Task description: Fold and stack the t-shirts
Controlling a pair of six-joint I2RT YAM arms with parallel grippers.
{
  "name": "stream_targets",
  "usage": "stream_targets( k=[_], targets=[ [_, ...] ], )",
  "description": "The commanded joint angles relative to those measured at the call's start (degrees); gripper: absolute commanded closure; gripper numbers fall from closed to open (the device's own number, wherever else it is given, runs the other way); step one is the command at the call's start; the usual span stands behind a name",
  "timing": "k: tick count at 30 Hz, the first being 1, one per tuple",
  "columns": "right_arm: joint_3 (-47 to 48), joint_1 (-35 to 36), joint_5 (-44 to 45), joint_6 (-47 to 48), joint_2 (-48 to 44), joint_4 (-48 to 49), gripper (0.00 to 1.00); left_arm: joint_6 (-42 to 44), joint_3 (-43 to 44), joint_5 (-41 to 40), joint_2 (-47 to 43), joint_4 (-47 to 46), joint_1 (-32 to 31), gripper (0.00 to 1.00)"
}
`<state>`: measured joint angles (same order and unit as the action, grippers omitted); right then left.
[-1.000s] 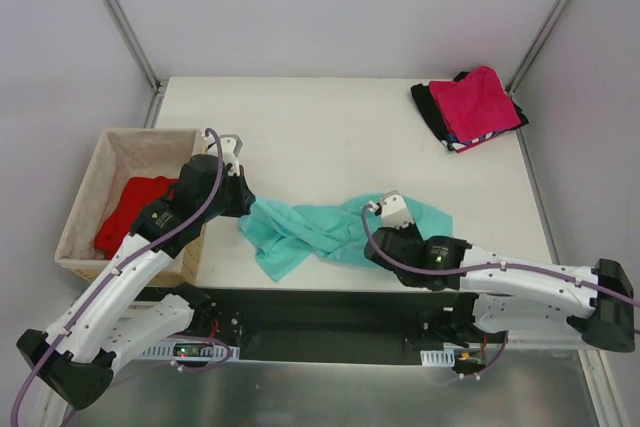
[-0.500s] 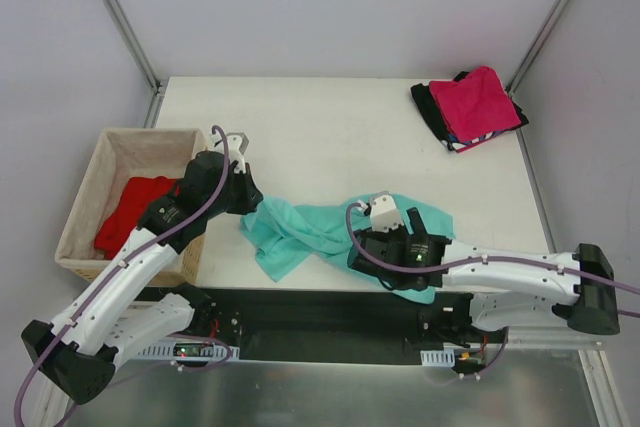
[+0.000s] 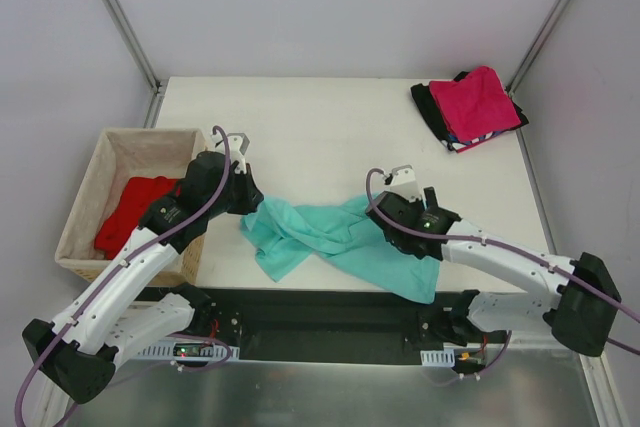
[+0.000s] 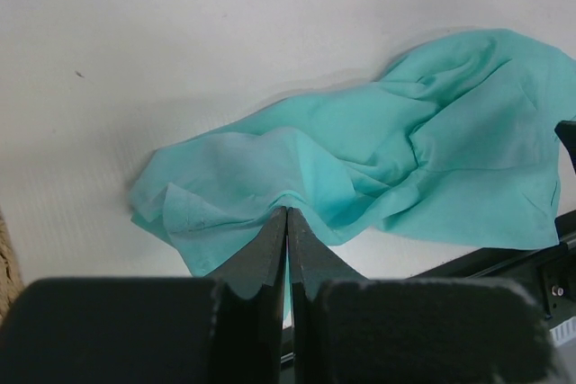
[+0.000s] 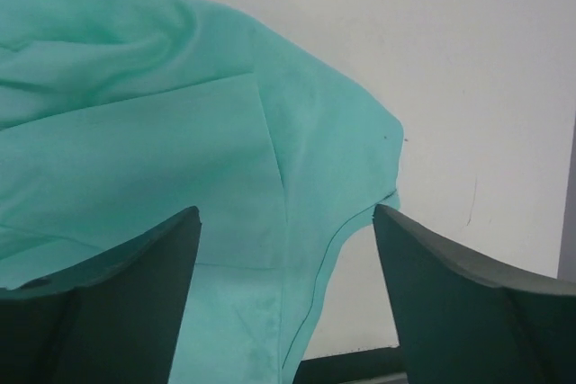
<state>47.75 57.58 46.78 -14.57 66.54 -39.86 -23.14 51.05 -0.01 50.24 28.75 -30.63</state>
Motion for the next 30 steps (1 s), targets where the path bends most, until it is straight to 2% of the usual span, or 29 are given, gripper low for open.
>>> stream_targets(
  k=[1,4,6,8,9,12,13,14,15,16,17,18,19,20,22,23,27,30],
  targets=[
    [-0.99,-7.20,-10.46,6.82,3.84,11.63,0.27,-0.07,0.11,1.07,-0.41,-1.51,0.49,1.00],
    [1.46,-9.76,-13.11,8.32,9.12,14.10,0.45,-0.24,-0.42,0.28,-0.23,-1.59,0.49,0.99],
    [2.87,-10.64,-15.65,9.20,11.84,15.94,0.57,-0.24,-0.68,-1.55,0.03,-1.59,0.49,0.89],
    [4.72,-11.70,-17.07,9.38,15.45,17.08,0.67,-0.16,-0.95,-2.53,0.03,-1.51,0.49,0.90],
    [5.16,-12.05,-17.77,9.47,16.33,17.53,0.70,-0.16,-1.04,-3.67,0.04,-1.51,0.49,0.92],
    [5.78,-13.54,-19.09,9.47,19.06,18.76,0.70,0.20,-0.95,-4.38,0.56,-1.42,0.49,0.88],
    [5.69,-14.33,-19.10,9.56,19.50,19.02,0.70,0.20,-1.12,-4.99,0.56,-1.42,0.57,0.91],
    [5.52,-14.86,-19.45,9.64,19.59,19.46,0.70,0.28,-1.04,-5.26,0.65,-1.42,0.49,0.89],
    [5.25,-15.30,-19.62,9.99,19.59,19.73,0.63,0.55,-1.12,-5.18,0.74,-1.42,0.57,0.83],
    [5.08,-16.35,-19.80,10.08,19.50,19.82,0.53,0.63,-0.95,-5.52,0.83,-1.42,0.57,0.62],
    [4.81,-16.88,-20.06,10.35,18.98,19.90,0.36,0.72,-0.86,-5.53,1.17,-1.42,0.57,0.56],
    [4.81,-17.24,-19.98,10.78,18.63,19.99,0.27,0.98,-0.86,-5.44,1.35,-1.42,0.57,0.51],
    [4.55,-17.94,-20.07,10.96,18.27,19.99,0.16,0.99,-0.60,-5.61,1.61,-1.42,0.57,0.33],
    [4.46,-18.29,-19.98,11.31,17.40,19.99,0.01,1.16,-0.51,-5.79,1.88,-1.42,0.57,0.25],
    [4.02,-19.17,-20.85,12.10,16.34,20.43,0.03,1.25,-0.42,-6.05,2.06,-1.42,0.57,0.05],
    [3.67,-19.52,-21.47,12.28,14.86,21.56,0.03,1.25,-0.42,-6.23,2.14,-1.33,0.57,0.01],
    [0.86,-21.28,-27.27,12.98,10.99,25.96,0.03,1.34,-0.42,-6.32,2.15,-1.33,0.75,0.01],
    [-0.90,-21.20,-24.31,11.76,7.92,28.60,0.03,1.08,-0.68,-6.49,1.62,-1.51,0.92,0.01]
  ],
)
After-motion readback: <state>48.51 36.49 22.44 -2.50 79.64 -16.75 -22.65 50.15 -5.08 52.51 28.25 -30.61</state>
